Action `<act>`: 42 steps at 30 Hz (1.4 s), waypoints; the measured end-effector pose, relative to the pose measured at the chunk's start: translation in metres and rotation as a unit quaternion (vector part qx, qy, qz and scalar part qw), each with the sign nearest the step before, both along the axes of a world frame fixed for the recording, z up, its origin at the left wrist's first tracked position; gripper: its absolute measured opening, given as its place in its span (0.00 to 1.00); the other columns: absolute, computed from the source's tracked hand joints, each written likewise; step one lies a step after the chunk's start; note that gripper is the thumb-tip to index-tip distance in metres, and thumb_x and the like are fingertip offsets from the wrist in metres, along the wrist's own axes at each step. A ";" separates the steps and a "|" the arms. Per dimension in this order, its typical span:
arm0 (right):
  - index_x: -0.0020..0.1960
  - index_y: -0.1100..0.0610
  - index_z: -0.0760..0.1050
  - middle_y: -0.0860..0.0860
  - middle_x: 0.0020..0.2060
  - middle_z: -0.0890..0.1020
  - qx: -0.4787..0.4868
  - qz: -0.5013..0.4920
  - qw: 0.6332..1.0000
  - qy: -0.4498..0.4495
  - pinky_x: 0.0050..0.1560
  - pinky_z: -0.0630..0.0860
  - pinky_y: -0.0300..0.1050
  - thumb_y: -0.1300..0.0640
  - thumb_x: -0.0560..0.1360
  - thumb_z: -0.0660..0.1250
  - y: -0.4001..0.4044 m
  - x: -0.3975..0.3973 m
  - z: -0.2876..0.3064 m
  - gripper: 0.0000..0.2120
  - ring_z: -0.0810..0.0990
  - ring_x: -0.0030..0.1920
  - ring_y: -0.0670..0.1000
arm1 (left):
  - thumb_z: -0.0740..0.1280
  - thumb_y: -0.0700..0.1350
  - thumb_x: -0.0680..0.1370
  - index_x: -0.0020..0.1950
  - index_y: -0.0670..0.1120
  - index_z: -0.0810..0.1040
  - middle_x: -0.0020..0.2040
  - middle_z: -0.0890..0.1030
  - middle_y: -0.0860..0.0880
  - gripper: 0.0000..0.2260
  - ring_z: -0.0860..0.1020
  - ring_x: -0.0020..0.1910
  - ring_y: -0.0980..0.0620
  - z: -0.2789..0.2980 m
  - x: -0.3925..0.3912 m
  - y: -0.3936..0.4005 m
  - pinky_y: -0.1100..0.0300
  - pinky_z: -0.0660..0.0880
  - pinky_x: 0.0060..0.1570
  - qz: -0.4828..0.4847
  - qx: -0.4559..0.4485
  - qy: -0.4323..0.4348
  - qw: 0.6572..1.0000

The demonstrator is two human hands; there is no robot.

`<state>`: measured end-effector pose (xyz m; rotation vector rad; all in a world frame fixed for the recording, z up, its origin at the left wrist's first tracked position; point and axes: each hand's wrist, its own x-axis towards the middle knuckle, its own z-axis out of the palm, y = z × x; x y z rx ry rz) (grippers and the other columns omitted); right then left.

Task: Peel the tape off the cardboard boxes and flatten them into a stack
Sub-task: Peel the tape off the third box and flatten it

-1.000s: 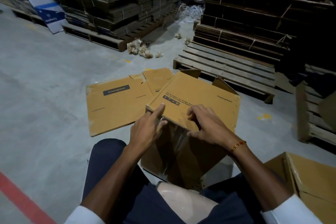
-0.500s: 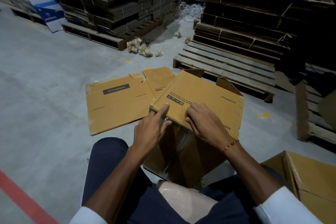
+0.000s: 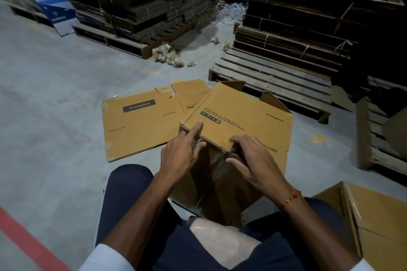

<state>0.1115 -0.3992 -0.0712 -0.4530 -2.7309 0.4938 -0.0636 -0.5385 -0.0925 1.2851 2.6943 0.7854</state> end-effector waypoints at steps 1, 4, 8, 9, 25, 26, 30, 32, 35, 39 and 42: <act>0.67 0.51 0.70 0.47 0.53 0.78 0.002 -0.010 1.000 0.013 0.50 0.72 0.44 0.52 0.79 0.70 -0.001 0.000 0.000 0.19 0.73 0.52 0.48 | 0.61 0.57 0.83 0.79 0.59 0.57 0.58 0.78 0.45 0.26 0.78 0.54 0.45 0.001 0.001 0.001 0.51 0.77 0.47 0.000 -0.001 0.000 1.000; 0.57 0.54 0.77 0.48 0.49 0.78 0.056 -0.009 0.997 0.056 0.47 0.75 0.44 0.61 0.76 0.72 -0.006 0.001 0.006 0.11 0.74 0.49 0.49 | 0.61 0.57 0.83 0.79 0.59 0.58 0.57 0.78 0.45 0.25 0.78 0.55 0.44 0.005 0.002 0.003 0.51 0.77 0.47 0.003 0.001 0.001 1.000; 0.49 0.58 0.79 0.51 0.47 0.78 0.094 -0.005 0.992 0.080 0.43 0.73 0.42 0.66 0.71 0.75 -0.024 0.010 0.002 0.10 0.75 0.46 0.51 | 0.61 0.58 0.82 0.77 0.59 0.59 0.55 0.79 0.45 0.24 0.79 0.52 0.44 0.008 -0.001 0.009 0.52 0.77 0.46 0.015 -0.008 0.018 1.000; 0.48 0.59 0.79 0.51 0.47 0.78 0.085 -0.010 0.992 0.091 0.43 0.72 0.41 0.66 0.70 0.75 -0.032 0.013 -0.002 0.10 0.75 0.46 0.51 | 0.61 0.58 0.82 0.77 0.58 0.59 0.55 0.79 0.45 0.24 0.79 0.51 0.44 0.008 -0.001 0.011 0.52 0.76 0.45 0.017 -0.012 0.020 1.000; 0.42 0.52 0.78 0.45 0.52 0.83 -0.445 -0.118 0.881 0.106 0.59 0.78 0.46 0.64 0.77 0.69 -0.085 0.043 -0.047 0.09 0.75 0.65 0.40 | 0.61 0.58 0.83 0.76 0.58 0.59 0.55 0.79 0.45 0.23 0.78 0.51 0.43 0.012 -0.009 0.019 0.54 0.70 0.43 0.024 -0.018 0.023 0.999; 0.44 0.58 0.76 0.53 0.47 0.85 -0.488 -0.114 0.857 0.121 0.57 0.80 0.53 0.67 0.78 0.67 -0.086 0.044 -0.042 0.07 0.81 0.61 0.46 | 0.61 0.58 0.83 0.76 0.58 0.59 0.55 0.79 0.45 0.23 0.78 0.51 0.43 0.013 -0.010 0.021 0.53 0.70 0.43 0.022 -0.019 0.024 0.999; 0.48 0.66 0.69 0.65 0.35 0.79 -0.571 -0.120 0.798 0.146 0.47 0.80 0.59 0.71 0.81 0.58 -0.084 0.050 -0.023 0.04 0.84 0.42 0.65 | 0.62 0.57 0.82 0.74 0.57 0.61 0.56 0.79 0.44 0.22 0.78 0.53 0.42 0.019 -0.014 0.031 0.52 0.72 0.44 0.016 -0.019 0.031 0.999; 0.49 0.65 0.69 0.61 0.32 0.78 -0.597 -0.111 0.780 0.151 0.44 0.79 0.58 0.70 0.82 0.57 -0.084 0.053 -0.013 0.05 0.83 0.39 0.67 | 0.62 0.57 0.82 0.74 0.55 0.63 0.58 0.79 0.44 0.21 0.78 0.54 0.42 0.024 -0.016 0.036 0.52 0.70 0.44 0.020 -0.010 0.034 0.999; 0.49 0.62 0.70 0.60 0.33 0.76 -0.641 -0.093 0.742 0.172 0.40 0.79 0.59 0.68 0.82 0.58 -0.085 0.055 0.004 0.05 0.81 0.34 0.66 | 0.62 0.58 0.82 0.74 0.55 0.65 0.59 0.79 0.44 0.21 0.78 0.51 0.44 0.035 -0.022 0.047 0.54 0.70 0.43 0.025 0.017 0.043 0.999; 0.48 0.60 0.70 0.59 0.32 0.72 -0.657 -0.099 0.705 0.250 0.31 0.77 0.50 0.67 0.81 0.58 -0.075 0.051 0.028 0.06 0.74 0.27 0.58 | 0.64 0.56 0.82 0.81 0.56 0.54 0.59 0.77 0.44 0.31 0.78 0.47 0.46 0.040 -0.031 0.060 0.56 0.71 0.39 0.020 0.046 0.056 0.997; 0.52 0.60 0.71 0.57 0.34 0.73 -0.643 -0.147 0.688 0.304 0.26 0.74 0.44 0.66 0.82 0.58 -0.055 0.049 0.034 0.05 0.73 0.28 0.54 | 0.66 0.53 0.81 0.82 0.56 0.52 0.52 0.74 0.49 0.33 0.75 0.45 0.52 0.028 -0.023 0.051 0.57 0.75 0.41 -0.025 0.054 0.052 0.997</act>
